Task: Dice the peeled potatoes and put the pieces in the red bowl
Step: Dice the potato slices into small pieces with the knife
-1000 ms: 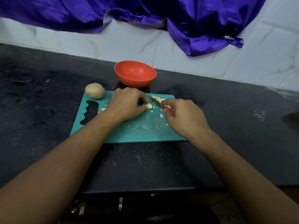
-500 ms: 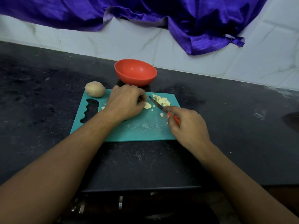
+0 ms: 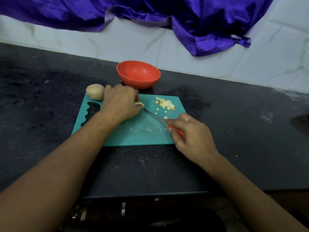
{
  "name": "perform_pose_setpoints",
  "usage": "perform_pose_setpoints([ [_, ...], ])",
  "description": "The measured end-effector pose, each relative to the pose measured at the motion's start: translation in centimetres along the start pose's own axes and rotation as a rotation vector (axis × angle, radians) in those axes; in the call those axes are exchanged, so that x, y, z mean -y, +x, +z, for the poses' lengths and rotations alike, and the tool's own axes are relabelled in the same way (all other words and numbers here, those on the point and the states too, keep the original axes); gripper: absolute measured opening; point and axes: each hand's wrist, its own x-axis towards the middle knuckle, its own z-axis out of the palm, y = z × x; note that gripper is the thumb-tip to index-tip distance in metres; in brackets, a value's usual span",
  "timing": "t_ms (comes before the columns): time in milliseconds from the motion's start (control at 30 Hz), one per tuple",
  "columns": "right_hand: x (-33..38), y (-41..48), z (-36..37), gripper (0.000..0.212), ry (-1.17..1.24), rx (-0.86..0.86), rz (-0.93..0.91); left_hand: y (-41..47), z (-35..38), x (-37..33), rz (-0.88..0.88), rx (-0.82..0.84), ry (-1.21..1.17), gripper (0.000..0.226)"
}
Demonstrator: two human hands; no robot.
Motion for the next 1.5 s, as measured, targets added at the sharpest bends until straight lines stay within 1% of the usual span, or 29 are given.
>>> perform_pose_setpoints([
  [200, -1.7, 1.9, 0.5, 0.031, -0.039, -0.020, -0.006, -0.1, 0.2, 0.3, 0.037, 0.004, -0.085, 0.024],
  [367, -2.8, 4.4, 1.1, 0.031, -0.078, -0.021, 0.069, -0.2, 0.2, 0.5, 0.079, 0.034, -0.167, 0.023],
  [467, -2.8, 5.0, 1.0, 0.032, -0.092, 0.003, 0.075, -0.2, 0.3, 0.5, 0.108, 0.053, -0.219, 0.023],
  [600, -2.8, 5.4, -0.1, 0.027, 0.091, -0.103, 0.119, -0.3, 0.6, 0.2, 0.151, 0.055, -0.265, 0.024],
  [667, -2.8, 5.9, -1.0, 0.023, 0.150, -0.129, 0.153, -0.3, 0.6, -0.1, 0.160, 0.060, -0.286, 0.023],
  [733, -2.5, 6.4, -2.0, 0.020, 0.180, -0.085, 0.194, -0.3, 0.5, -0.1, 0.156, 0.061, -0.309, 0.024],
  [800, -2.1, 6.8, -2.9, 0.018, 0.184, 0.001, 0.227, -0.4, 0.4, 0.2, 0.141, 0.069, -0.339, 0.025],
  [867, -1.3, 6.8, -3.6, 0.018, 0.114, 0.093, 0.224, -0.4, 0.3, 0.4, 0.124, 0.078, -0.363, 0.026],
  [933, -0.2, 6.8, -4.1, 0.024, 0.008, 0.160, 0.207, -0.5, 0.1, 0.4, 0.112, 0.096, -0.378, 0.026],
  [1067, 1.9, 7.0, -4.2, 0.033, -0.090, 0.201, 0.194, -0.3, -0.1, 0.6, 0.094, 0.154, -0.415, 0.025],
  [1233, 3.0, 6.8, -3.4, 0.038, -0.067, 0.220, 0.201, -0.4, 0.0, 0.6, 0.071, 0.155, -0.407, 0.021],
  [1333, 3.4, 5.8, -2.1, 0.042, -0.044, 0.204, 0.226, -0.3, 0.2, 0.6, 0.064, 0.149, -0.404, 0.022],
  [1433, 3.7, 4.9, -0.8, 0.042, -0.046, 0.118, 0.241, -0.3, 0.4, 0.4, 0.060, 0.139, -0.388, 0.024],
  [1500, 3.9, 4.5, -0.1, 0.039, -0.079, 0.057, 0.213, -0.3, 0.4, 0.4, 0.059, 0.138, -0.379, 0.025],
])
